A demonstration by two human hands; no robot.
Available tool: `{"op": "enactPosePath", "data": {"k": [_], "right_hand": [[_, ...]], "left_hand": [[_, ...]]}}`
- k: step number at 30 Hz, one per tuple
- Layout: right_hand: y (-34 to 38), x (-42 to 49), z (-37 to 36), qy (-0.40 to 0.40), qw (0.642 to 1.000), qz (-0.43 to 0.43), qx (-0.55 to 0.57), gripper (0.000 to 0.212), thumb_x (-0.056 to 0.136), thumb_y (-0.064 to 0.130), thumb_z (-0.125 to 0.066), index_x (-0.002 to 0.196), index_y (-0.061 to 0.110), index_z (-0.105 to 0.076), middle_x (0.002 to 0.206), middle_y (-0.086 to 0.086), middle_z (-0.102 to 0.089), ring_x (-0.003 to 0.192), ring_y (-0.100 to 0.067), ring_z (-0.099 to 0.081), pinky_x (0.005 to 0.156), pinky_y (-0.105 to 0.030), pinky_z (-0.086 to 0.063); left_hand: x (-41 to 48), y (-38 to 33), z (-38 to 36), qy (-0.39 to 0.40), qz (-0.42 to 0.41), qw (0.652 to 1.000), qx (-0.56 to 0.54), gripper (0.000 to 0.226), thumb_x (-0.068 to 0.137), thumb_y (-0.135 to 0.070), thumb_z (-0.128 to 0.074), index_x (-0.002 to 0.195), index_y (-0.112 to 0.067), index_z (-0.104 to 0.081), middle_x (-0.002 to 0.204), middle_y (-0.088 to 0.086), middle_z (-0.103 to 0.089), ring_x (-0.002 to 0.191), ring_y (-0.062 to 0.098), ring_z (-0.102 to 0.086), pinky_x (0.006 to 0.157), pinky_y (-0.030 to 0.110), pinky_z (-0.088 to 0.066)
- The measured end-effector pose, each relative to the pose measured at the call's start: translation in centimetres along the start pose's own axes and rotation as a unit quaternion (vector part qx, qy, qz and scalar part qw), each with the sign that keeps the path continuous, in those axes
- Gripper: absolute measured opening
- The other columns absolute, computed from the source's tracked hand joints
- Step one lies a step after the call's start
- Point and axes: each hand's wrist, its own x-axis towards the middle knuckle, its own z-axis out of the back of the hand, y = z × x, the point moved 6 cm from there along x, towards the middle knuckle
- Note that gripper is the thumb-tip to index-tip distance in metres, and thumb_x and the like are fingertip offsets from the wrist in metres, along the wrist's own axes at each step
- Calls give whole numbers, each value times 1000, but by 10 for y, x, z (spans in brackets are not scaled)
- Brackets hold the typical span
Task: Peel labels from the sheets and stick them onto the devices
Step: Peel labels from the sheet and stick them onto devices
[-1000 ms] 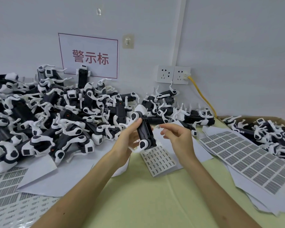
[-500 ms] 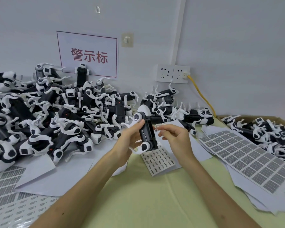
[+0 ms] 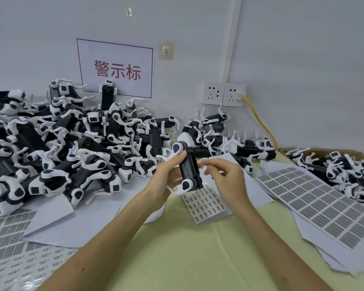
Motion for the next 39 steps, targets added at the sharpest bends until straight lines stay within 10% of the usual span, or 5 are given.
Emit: {"op": "enactPosePath", "data": {"k": [24, 29, 39], "right_hand": [[-5, 0, -3, 11, 996, 19, -89, 27, 99, 10, -60, 106, 27, -80, 75, 21, -69, 63, -6, -62, 60, -13, -45], [-11, 1, -6, 28, 994, -10, -103, 35, 103, 19, -57, 133, 31, -67, 79, 9, -71, 60, -11, -63, 60, -21, -50], [-6, 3, 8, -25, 998, -59, -10, 19, 96, 10, -63, 85, 22, -74, 73, 3, -71, 57, -13, -67, 54, -19, -48]], "left_hand": [[3, 2, 7, -26, -4, 1000, -12, 24, 92, -51, -69, 99, -33, -83, 108, 5, -80, 118, 30, -72, 112, 56, -47], [1, 2, 3, -17, 6, 1000, -5, 30, 89, -54, -70, 105, -32, -82, 113, 12, -78, 113, 31, -73, 105, 50, -54], [2, 6, 2, -22, 13, 1000, 1, 32, 92, -55, -65, 108, -32, -81, 126, 11, -75, 116, 29, -72, 109, 52, -52]]}}
